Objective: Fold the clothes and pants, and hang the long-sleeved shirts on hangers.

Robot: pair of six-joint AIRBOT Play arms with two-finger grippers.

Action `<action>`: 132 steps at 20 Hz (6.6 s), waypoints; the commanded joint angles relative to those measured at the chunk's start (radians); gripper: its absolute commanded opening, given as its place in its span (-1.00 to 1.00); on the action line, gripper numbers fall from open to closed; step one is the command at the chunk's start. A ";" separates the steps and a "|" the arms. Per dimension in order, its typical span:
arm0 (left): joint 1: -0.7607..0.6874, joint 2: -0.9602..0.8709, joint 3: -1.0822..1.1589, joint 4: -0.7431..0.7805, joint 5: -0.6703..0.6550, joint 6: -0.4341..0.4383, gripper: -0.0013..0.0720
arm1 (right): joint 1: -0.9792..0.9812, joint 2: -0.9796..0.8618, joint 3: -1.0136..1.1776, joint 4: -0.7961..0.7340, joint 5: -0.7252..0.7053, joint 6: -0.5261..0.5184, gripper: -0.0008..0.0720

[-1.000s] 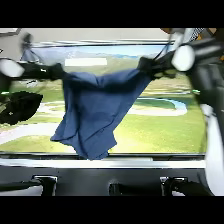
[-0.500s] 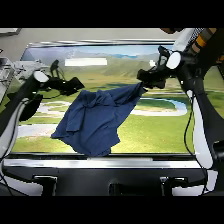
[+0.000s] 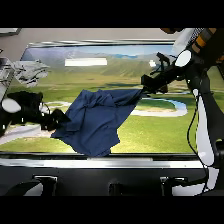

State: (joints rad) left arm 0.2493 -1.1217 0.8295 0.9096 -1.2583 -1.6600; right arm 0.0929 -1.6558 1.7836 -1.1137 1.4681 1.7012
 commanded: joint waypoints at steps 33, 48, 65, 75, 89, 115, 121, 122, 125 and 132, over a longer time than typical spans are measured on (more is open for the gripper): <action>0.056 0.231 0.621 0.029 0.201 0.093 -0.91 | -0.002 0.609 0.002 -0.317 -0.378 0.084 -0.90; 0.068 0.479 0.795 0.295 0.232 -0.043 -0.91 | -0.002 0.958 0.002 -0.326 -0.378 0.250 -0.90; -0.148 -0.525 0.489 0.134 0.388 0.030 -0.90 | -0.002 -0.208 -0.003 -0.180 -0.281 0.273 -0.89; 0.094 -0.431 0.607 0.133 0.000 0.169 0.54 | -0.211 -0.019 -0.006 0.037 0.113 -0.219 -0.28; 0.364 -0.151 0.226 0.122 -0.032 0.169 0.54 | -0.393 0.509 -1.159 0.002 -0.139 -0.351 -0.02; 0.418 -0.152 -0.079 0.125 0.177 0.398 0.51 | -0.276 0.522 -1.175 0.268 -0.262 -0.368 -0.90; 0.411 -0.198 -0.099 0.029 0.238 0.444 0.49 | -0.276 0.608 -1.175 0.270 -0.263 -0.353 -0.90; 0.403 -0.216 -0.099 -0.006 0.239 0.462 0.49 | -0.276 0.624 -1.175 0.270 -0.264 -0.354 -0.90; 0.351 -0.264 -0.098 -0.028 0.237 0.467 0.48 | -0.276 0.677 -1.175 0.272 -0.268 -0.349 -0.90; 0.308 -0.224 -0.010 -0.153 0.178 0.512 -0.91 | -0.275 0.735 -1.124 0.406 -0.327 -0.380 -0.91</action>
State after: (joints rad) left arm 0.5686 -1.3678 0.7689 0.8356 -1.0424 -1.1698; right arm -0.1833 -0.9356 0.6281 -0.7944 1.1854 1.3609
